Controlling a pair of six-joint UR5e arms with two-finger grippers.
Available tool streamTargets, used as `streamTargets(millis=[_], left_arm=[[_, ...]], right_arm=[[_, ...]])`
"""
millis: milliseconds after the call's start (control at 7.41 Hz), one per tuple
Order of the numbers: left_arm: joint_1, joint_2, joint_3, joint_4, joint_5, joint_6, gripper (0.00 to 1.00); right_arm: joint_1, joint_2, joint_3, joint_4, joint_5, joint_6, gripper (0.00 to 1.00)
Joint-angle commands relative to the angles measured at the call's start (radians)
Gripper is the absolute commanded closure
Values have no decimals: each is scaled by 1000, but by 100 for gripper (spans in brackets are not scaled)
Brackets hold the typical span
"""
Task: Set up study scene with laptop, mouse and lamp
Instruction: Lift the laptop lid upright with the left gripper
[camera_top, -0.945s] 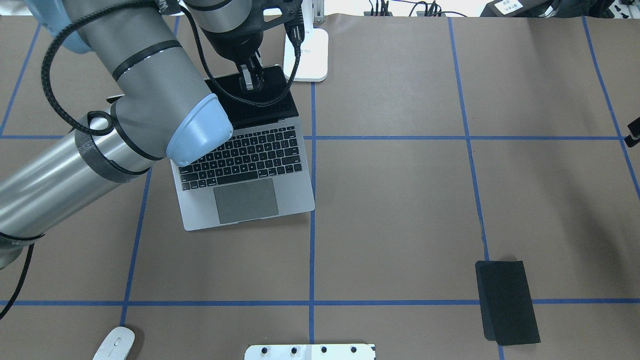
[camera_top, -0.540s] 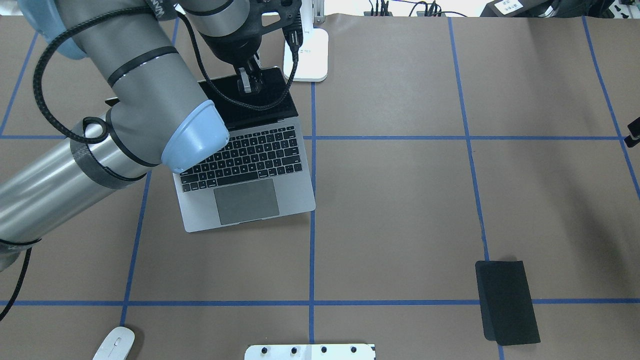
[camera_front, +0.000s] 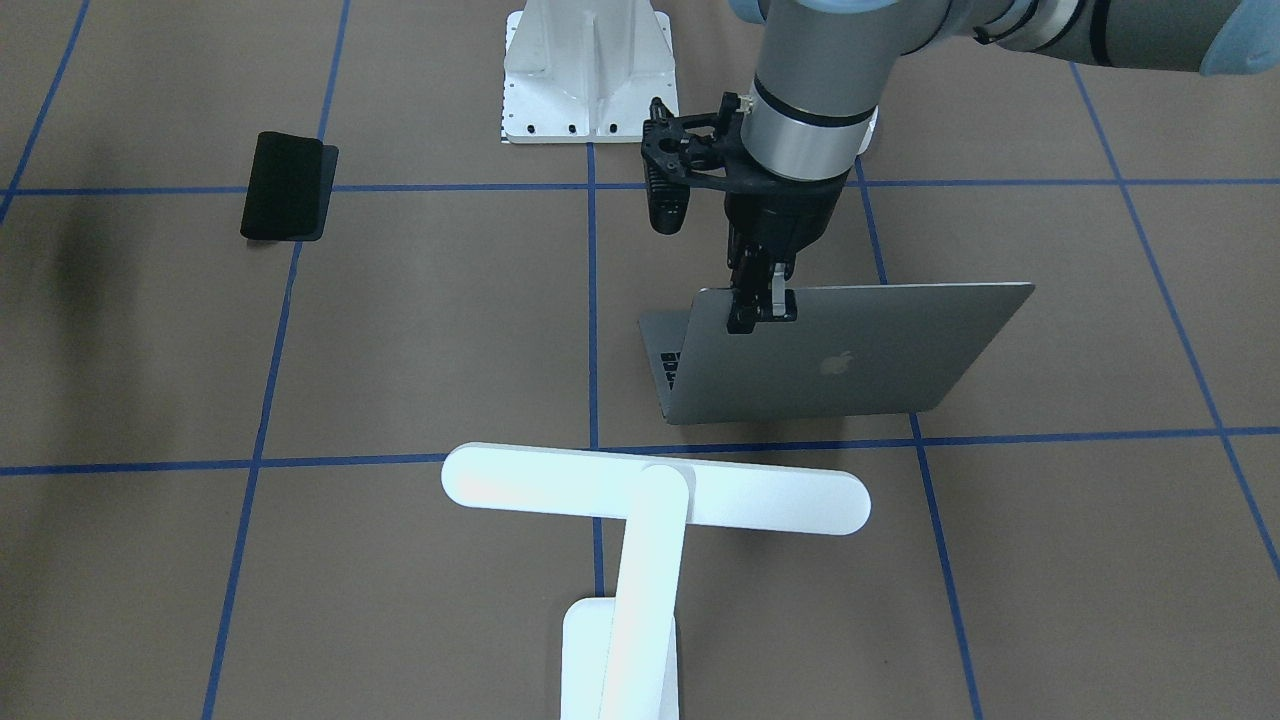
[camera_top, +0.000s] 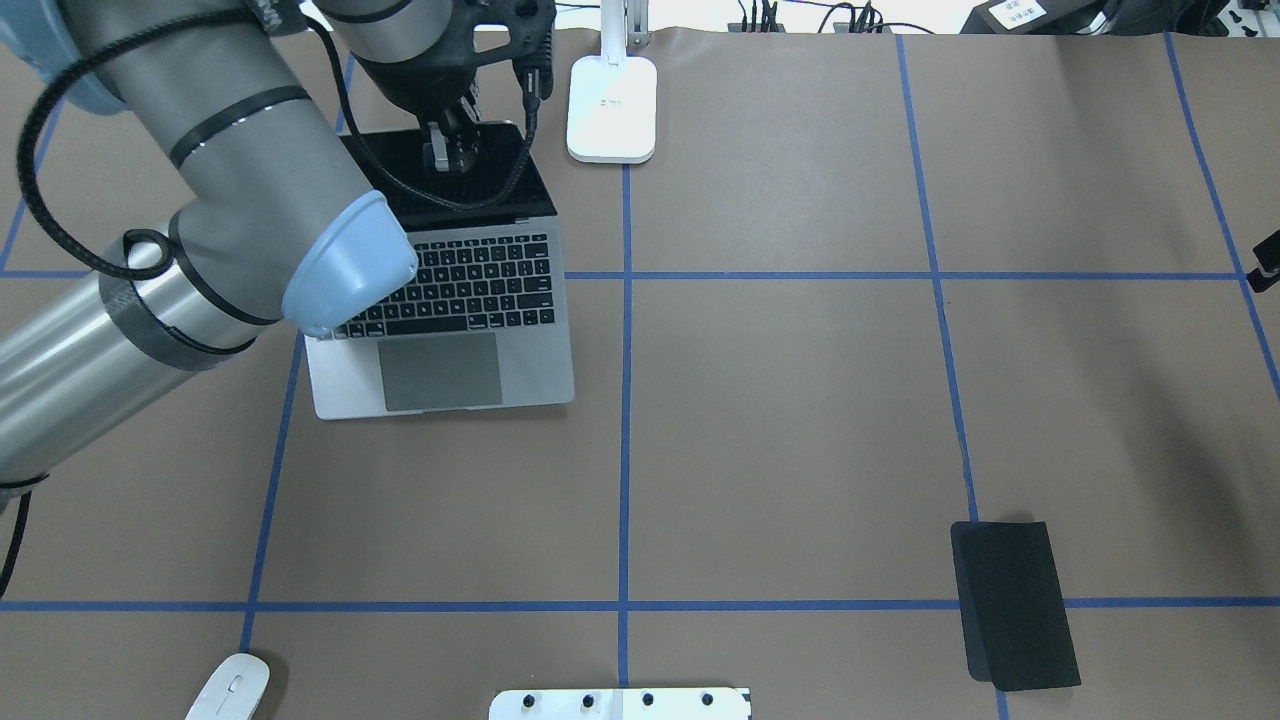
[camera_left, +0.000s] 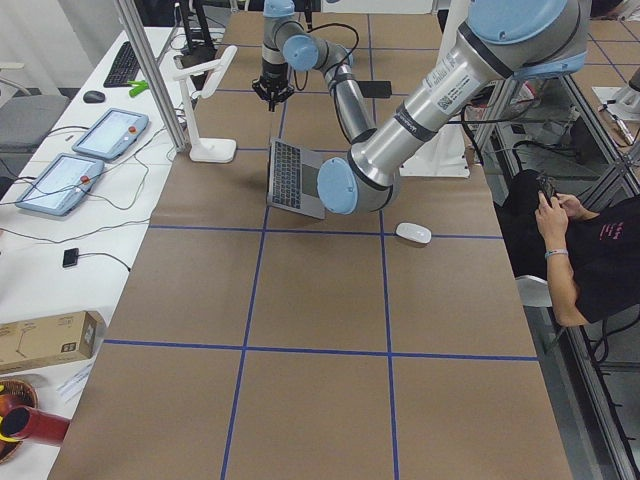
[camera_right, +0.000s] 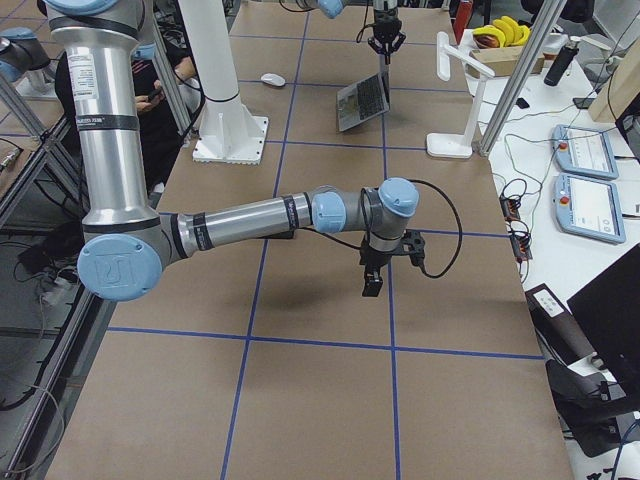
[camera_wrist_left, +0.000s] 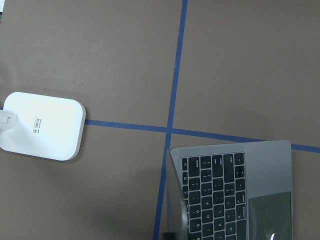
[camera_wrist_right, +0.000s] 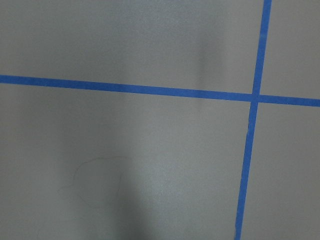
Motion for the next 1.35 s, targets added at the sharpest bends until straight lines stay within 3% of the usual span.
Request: streamTargets(millis=[0,270,1215], left_arm=[[9,-16,12,-2,11,-33,100],[86,-18,15,-11,72,-99,100],[87,-32,59,-31,74,-107,100]], right_arm=[[0,1,-3,0,0,-1,0],[0,1,-15,0,0,-1,0],[0,1,-20,0,0,-1,0]])
